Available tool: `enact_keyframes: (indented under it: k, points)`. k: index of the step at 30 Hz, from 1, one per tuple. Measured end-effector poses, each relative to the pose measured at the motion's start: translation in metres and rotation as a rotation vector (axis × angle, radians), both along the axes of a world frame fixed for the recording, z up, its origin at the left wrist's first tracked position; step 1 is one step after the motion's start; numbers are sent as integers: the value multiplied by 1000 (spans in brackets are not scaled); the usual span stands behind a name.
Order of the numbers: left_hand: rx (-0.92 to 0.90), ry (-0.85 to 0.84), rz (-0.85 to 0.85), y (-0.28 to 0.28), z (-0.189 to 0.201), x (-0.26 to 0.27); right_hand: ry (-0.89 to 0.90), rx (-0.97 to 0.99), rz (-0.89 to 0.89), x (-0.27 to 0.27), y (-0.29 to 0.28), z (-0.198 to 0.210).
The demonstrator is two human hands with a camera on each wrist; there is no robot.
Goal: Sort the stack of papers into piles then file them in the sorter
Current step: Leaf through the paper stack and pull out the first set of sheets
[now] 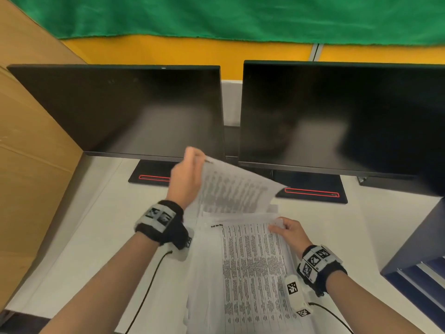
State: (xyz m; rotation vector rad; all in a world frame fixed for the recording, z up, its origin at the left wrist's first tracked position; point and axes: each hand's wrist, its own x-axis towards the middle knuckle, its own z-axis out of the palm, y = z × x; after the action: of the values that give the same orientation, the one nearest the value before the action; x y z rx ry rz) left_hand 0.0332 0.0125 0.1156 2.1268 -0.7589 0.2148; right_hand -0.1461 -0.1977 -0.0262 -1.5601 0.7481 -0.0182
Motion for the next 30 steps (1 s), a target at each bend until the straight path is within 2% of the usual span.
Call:
enact_keyframes:
  k: [3,5,7,11,15,19,23,25,30]
  points:
    - [-257,-34,82,22,40,25,-1,33,10,-1,1,1]
    - [-305,6,98,39,53,47,-1,45,-7,-1,1,0]
    - [-278,71,126,54,50,69,9,61,-31,-1,1,1]
    - [-147,173,127,64,7,74,38,86,-35,-1,1,4]
    - [-44,259,12,45,-67,21,59,116,-57,0,0,4]
    - [-32,443,93,23,-130,-33,50,252,-123,-1,1,6]
    - [-91,566,231,5,-148,-55,47,364,-174,-2,-1,6]
    - [-118,602,288,0,-147,-54,49,403,-133,-4,1,13]
    - [-131,634,369,-1,-138,-38,-5,348,-40,-3,1,15]
